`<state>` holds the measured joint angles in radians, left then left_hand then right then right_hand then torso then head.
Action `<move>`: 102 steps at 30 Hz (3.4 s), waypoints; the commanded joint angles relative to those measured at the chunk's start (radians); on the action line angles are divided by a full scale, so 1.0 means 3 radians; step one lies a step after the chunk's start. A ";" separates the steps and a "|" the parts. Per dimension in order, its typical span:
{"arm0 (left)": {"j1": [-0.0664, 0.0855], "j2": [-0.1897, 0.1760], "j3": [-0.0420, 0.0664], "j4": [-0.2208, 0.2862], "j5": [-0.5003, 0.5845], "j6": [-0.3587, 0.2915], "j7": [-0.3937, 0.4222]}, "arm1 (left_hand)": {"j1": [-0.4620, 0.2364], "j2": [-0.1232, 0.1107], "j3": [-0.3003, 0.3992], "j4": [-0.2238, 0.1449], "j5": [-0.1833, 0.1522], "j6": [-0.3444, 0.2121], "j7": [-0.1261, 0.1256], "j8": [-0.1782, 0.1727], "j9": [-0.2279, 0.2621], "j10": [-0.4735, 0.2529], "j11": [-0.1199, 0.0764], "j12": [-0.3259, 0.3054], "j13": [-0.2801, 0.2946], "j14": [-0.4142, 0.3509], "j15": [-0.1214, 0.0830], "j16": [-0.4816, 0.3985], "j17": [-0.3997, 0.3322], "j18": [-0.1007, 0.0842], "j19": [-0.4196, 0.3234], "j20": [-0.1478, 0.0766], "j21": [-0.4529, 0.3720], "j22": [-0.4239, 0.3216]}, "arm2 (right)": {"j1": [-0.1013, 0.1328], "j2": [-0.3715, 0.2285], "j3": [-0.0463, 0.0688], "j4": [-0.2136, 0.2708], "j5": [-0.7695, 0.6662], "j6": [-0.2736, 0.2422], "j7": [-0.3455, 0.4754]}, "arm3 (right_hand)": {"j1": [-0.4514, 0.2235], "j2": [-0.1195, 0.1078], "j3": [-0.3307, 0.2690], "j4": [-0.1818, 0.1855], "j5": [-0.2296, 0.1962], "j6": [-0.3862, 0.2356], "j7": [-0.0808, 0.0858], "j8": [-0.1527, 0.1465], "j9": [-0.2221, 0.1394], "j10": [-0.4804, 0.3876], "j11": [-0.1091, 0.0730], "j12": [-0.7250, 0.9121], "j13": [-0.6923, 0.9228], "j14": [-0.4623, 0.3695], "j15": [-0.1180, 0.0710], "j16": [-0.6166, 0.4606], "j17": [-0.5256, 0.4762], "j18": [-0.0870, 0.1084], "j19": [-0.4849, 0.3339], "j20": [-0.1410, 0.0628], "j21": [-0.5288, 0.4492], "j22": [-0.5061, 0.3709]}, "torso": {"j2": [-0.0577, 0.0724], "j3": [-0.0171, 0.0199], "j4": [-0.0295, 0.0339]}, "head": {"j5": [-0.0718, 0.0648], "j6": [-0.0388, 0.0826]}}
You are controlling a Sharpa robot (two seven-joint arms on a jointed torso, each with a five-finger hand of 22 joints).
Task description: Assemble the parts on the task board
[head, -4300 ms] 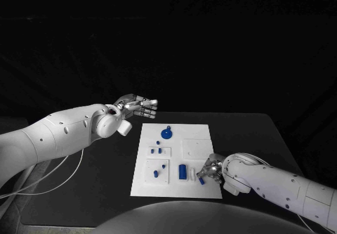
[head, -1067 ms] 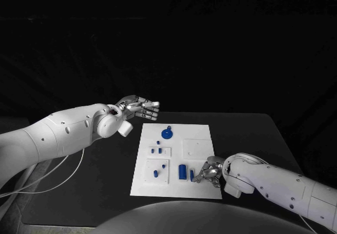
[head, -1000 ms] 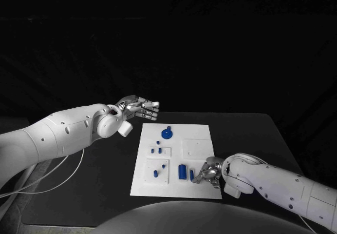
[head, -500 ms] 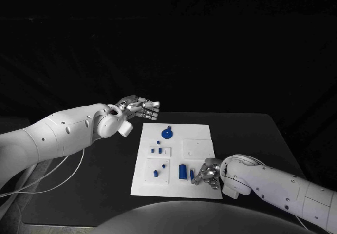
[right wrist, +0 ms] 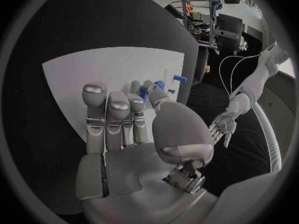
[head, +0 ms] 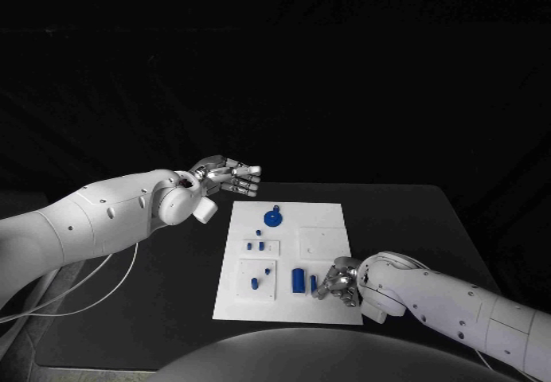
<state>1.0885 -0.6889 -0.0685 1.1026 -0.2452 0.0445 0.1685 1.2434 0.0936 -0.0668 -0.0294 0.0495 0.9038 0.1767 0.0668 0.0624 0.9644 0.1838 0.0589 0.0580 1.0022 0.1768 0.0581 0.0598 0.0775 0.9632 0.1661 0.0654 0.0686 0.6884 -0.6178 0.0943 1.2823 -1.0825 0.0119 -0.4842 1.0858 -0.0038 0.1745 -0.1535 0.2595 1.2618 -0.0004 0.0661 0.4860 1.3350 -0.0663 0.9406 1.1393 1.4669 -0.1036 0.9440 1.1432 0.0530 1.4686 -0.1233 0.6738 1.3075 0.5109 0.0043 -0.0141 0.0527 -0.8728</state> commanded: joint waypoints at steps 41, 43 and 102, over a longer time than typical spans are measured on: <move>0.0001 0.0001 0.0000 -0.0048 -0.0059 0.0139 -0.0016 | -0.0006 0.0012 0.0007 0.0005 -0.0008 -0.0004 -0.0006 -0.0013 -0.0001 -0.0021 -0.0002 0.0004 0.0001 -0.0029 -0.0001 0.0014 0.0005 0.0028 -0.0026 -0.0007 0.0003 -0.0005 | -0.0006 0.0130 0.0000 -0.0211 0.0087 0.0397 -0.0326 | -0.0136 0.0074 0.0403 -0.0233 0.0103 -0.0066 -0.0001 -0.0005 0.0151 -0.0004 0.0008 -0.0025 -0.0014 -0.0007 -0.0005 -0.0021 -0.0045 -0.0058 0.0016 -0.0013 -0.0085 0.0255 | 0.0000 0.0001 0.0000 | -0.0001 0.0001; 0.0001 0.0001 0.0000 -0.0049 -0.0062 0.0138 -0.0015 | -0.0006 0.0012 0.0007 0.0005 -0.0008 -0.0004 -0.0006 -0.0013 -0.0001 -0.0021 -0.0002 0.0004 0.0001 -0.0029 -0.0001 0.0014 0.0005 0.0028 -0.0026 -0.0007 0.0003 -0.0005 | -0.0006 0.0114 0.0000 -0.0196 0.0089 0.0411 -0.0315 | -0.0138 0.0073 0.0402 -0.0232 0.0107 -0.0066 -0.0001 -0.0006 0.0152 -0.0005 0.0008 -0.0026 -0.0015 -0.0008 -0.0005 -0.0021 -0.0045 -0.0057 0.0016 -0.0013 -0.0087 0.0255 | 0.0000 0.0002 0.0003 | 0.0000 0.0001; 0.0112 0.0364 0.0020 -0.0612 0.0528 -0.0634 0.0552 | -0.1791 -0.0312 0.0223 0.0098 -0.0165 -0.3013 -0.0589 -0.0223 -0.0208 -0.3215 -0.0613 -0.0196 -0.0193 -0.3341 -0.0589 -0.0194 -0.0199 -0.0258 -0.3211 -0.0554 -0.0218 -0.0229 | 0.0738 0.0216 0.0678 -0.1326 0.2561 -0.0392 0.2392 | -0.3619 0.0013 -0.0582 0.0512 -0.0865 -0.4206 0.0001 -0.0220 -0.1620 -0.4450 0.0221 -0.3135 -0.3798 -0.4890 0.0345 -0.3147 -0.3811 -0.0177 -0.4895 0.0411 -0.2246 -0.4358 | -0.0059 0.0017 -0.0011 | -0.0090 0.0767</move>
<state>1.1252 -0.5780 -0.0632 0.9027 -0.0937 -0.1065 0.3164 0.9557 0.0305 -0.0017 -0.0275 0.0200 0.2647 0.0319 0.0193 0.0173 0.2909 0.0346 0.0209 0.0176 0.2949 0.0517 0.0192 0.0189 0.0506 0.3050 0.0674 0.0218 0.0221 0.9060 -0.5497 0.3002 0.8674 -0.3331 -0.0660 0.2132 0.6686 0.0266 0.0154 -0.0762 0.1181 0.2771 0.0412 0.0192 0.0183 0.3246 0.0444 0.0213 0.0193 0.3297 0.0482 0.0210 0.0198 0.0625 0.2748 0.0814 0.0350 0.0223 0.4748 0.0134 -0.0238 0.0334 -0.6545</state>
